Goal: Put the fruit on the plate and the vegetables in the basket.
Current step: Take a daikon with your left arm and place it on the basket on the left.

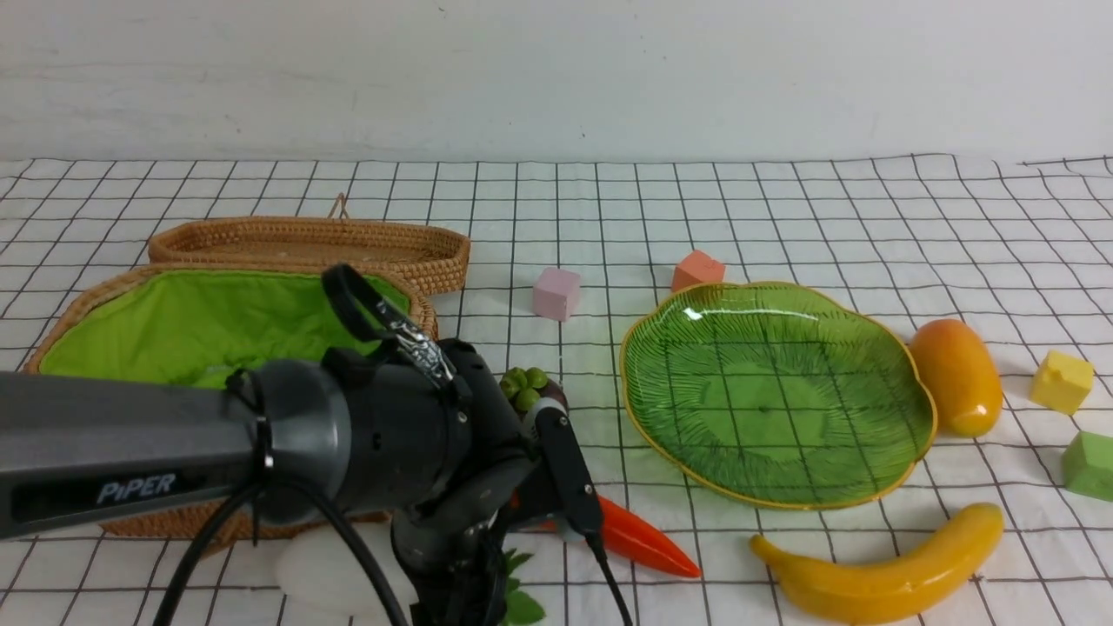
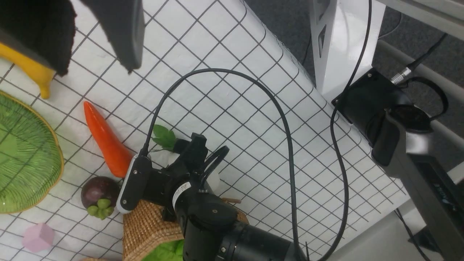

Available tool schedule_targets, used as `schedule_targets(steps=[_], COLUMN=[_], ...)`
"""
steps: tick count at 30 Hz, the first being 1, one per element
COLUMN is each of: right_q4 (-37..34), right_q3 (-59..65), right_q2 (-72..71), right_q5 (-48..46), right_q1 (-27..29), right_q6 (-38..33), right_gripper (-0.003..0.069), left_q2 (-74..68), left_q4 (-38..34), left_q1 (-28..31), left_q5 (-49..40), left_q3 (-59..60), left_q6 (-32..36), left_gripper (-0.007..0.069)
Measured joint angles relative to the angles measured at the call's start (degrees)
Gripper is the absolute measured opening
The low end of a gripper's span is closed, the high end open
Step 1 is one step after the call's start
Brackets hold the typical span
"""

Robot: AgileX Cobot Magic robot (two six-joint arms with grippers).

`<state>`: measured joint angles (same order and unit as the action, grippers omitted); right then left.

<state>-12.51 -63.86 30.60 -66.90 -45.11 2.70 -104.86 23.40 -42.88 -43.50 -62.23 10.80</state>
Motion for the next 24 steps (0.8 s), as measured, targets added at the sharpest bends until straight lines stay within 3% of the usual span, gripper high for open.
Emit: schedule_targets(steps=[6,7,8,9,10,11,17,24], right_q4=[-0.6,-0.6,-0.6,-0.6,-0.6,-0.6,-0.8,0.5], right_q3=[0.0,0.0,0.0,0.0,0.0,0.0,0.0,0.0], right_q2=[0.0,0.0,0.0,0.0,0.0,0.0,0.0,0.0], right_q5=[0.4,0.4,0.4,0.4,0.4,0.4,1.6,3.6], right_q1=[0.0,0.0,0.0,0.0,0.0,0.0,0.0,0.0], right_q6=[-0.6,-0.6,-0.6,-0.7,-0.7,-0.7,-0.7,-0.7], right_gripper=[0.0237,0.0237,0.0237,0.0237,0.0237,0.0236,0.0235,0.0235], left_q2=[0.0,0.0,0.0,0.0,0.0,0.1,5.2,10.1], left_q4=[0.0,-0.4,-0.5,-0.9,-1.9,-2.6,-9.6,-9.2], left_q1=[0.0,0.0,0.0,0.0,0.0,0.0,0.0,0.0], left_q5=[-0.8,-1.2,-1.3,-1.6,-2.3,-2.9,-3.9,-2.3], left_q3=[0.0,0.0,0.0,0.0,0.0,0.0,-0.3,-0.7], left_q6=[-0.3,-0.3,-0.3,-0.3,-0.3,-0.3,0.8,2.4], left_gripper=[0.0336,0.0224,0.0209,0.0150,0.0042,0.0003,-0.0013,-0.0013])
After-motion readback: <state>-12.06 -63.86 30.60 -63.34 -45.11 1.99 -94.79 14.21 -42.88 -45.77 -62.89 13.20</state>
